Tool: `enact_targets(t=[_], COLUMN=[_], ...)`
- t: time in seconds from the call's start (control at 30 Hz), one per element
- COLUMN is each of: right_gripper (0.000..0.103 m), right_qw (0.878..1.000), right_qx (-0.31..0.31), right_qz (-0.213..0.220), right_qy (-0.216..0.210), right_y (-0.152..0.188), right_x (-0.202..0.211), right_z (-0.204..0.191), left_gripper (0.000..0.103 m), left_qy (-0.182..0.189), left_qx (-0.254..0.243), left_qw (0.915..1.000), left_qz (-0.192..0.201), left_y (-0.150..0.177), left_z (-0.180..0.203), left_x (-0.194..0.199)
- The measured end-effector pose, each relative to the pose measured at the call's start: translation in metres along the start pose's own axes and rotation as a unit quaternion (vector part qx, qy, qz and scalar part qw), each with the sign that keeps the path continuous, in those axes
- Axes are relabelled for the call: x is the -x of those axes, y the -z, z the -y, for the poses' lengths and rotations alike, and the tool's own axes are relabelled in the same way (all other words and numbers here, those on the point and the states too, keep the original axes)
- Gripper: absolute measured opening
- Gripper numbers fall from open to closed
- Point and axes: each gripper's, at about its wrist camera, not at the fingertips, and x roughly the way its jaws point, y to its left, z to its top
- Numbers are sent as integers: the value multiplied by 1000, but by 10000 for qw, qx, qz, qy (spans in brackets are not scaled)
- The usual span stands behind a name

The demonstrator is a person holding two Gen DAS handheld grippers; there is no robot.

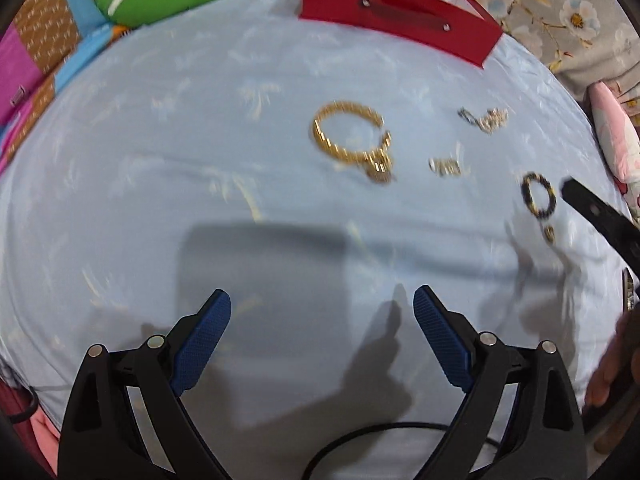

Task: Organize jewelry
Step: 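Move the right gripper to the black bead bracelet and close on it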

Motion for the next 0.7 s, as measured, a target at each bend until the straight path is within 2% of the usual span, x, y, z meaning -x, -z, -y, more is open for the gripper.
enact_targets(t=[0.1,0.2,0.27,0.47,0.7], right_gripper=[42,29,16,8,7], right_qw=[9999,9994,9992,9988,9993], right_qx=[6,-10,-12,94,9], right_qz=[-142,-329,-391,-429,-340], right_qy=[17,59,85,217,175], right_y=[2,4,5,5,5], right_x=[-15,-29,-34,-44,-43], right_z=[-1,0,1,0,3], left_gripper=[90,90,90,90,90], left_qy=[-46,-146,-233,-315,-355], left_qx=[-76,-96,-110,-132,-28], left_qw=[9998,9996,9993,9992,9991], left_qz=[155,230,266,222,228], left_y=[5,4,3,-3,-11], left_z=[5,6,6,3,-6], left_x=[6,8,7,2,1])
